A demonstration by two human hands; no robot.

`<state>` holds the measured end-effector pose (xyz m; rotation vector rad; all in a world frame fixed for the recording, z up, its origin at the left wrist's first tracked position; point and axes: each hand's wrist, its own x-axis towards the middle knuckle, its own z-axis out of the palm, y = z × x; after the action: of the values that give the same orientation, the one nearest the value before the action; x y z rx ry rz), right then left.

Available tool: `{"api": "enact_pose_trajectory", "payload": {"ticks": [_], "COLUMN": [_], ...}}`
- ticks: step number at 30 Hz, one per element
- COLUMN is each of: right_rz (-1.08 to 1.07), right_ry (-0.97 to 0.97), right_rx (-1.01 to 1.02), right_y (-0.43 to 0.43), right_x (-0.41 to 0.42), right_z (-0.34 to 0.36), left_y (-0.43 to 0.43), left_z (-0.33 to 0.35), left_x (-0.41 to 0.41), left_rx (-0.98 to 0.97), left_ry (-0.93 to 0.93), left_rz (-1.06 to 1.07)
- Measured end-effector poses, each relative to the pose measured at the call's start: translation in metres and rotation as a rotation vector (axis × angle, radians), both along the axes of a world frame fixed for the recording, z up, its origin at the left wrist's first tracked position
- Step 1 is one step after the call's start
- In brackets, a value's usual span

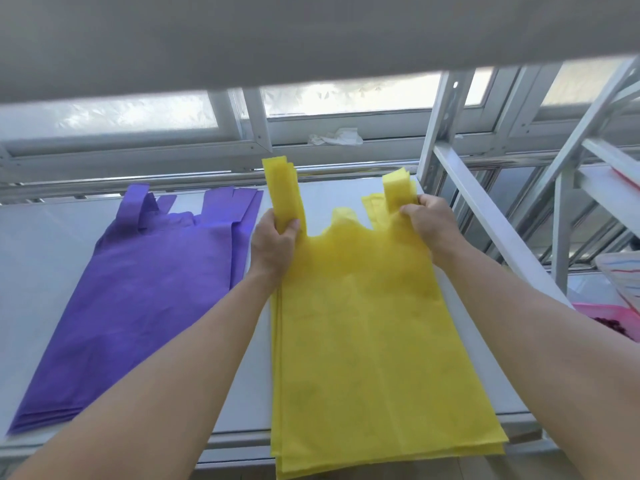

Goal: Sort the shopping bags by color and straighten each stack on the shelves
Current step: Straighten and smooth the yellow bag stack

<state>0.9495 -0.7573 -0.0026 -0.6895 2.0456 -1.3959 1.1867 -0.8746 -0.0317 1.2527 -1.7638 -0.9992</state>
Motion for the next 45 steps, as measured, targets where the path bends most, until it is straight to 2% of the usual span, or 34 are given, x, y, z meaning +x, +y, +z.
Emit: {"api": "enact_pose_trajectory", "payload": {"ticks": [2,4,9,13,15,18,22,29,33,37,40,42,45], "right_rz": [0.039,0.068,0.141,0.142,0.138,0.139,0.153,0.270,0.356,0.393,0.220,0.175,0.132], "right_ry": [-0.001,0.048,0.327,0.514,0.532,0.526,0.519,0.537,0.482,0.354,0.036,-0.041,-0.190], "right_rx": [-0.003,0.048,0.343,0.470,0.506,0.536,0.574,0.804,0.765,0.591,0.414,0.400,0.362], "right_y": [-0.010,-0.019,-0.026,-0.022,-0.017,0.006,0.075,0.176,0.183,0.183,0.195,0.208,0.231], "right_x": [0.001,0.001,0.002,0.009,0.016,0.033,0.061,0.090,0.100,0.103,0.113,0.120,0.131], "right_z": [0.005,0.006,-0.012,-0.018,-0.015,-0.008,-0.005,0.010,0.010,0.015,0.013,0.005,-0.004], "left_y": [-0.008,-0.015,-0.016,-0.012,-0.006,0.016,0.071,0.178,0.199,0.181,0.183,0.195,0.212], "left_z": [0.006,0.008,0.009,0.001,0.001,0.002,0.001,0.017,0.024,0.035,0.033,0.026,0.012], "left_x": [0.004,0.005,-0.003,-0.006,-0.005,0.001,0.031,0.075,0.076,0.083,0.093,0.104,0.122], "left_rx": [0.126,0.186,0.141,0.080,0.124,0.175,0.222,0.270,0.365,0.631,0.606,0.619,0.539], "left_ry": [0.056,0.033,-0.186,-0.381,-0.410,-0.353,-0.315,-0.500,-0.526,-0.283,-0.241,-0.156,-0.198], "left_rz": [-0.004,0.003,0.028,0.120,0.180,0.220,0.193,0.126,0.139,0.091,0.051,0.058,0.076]}}
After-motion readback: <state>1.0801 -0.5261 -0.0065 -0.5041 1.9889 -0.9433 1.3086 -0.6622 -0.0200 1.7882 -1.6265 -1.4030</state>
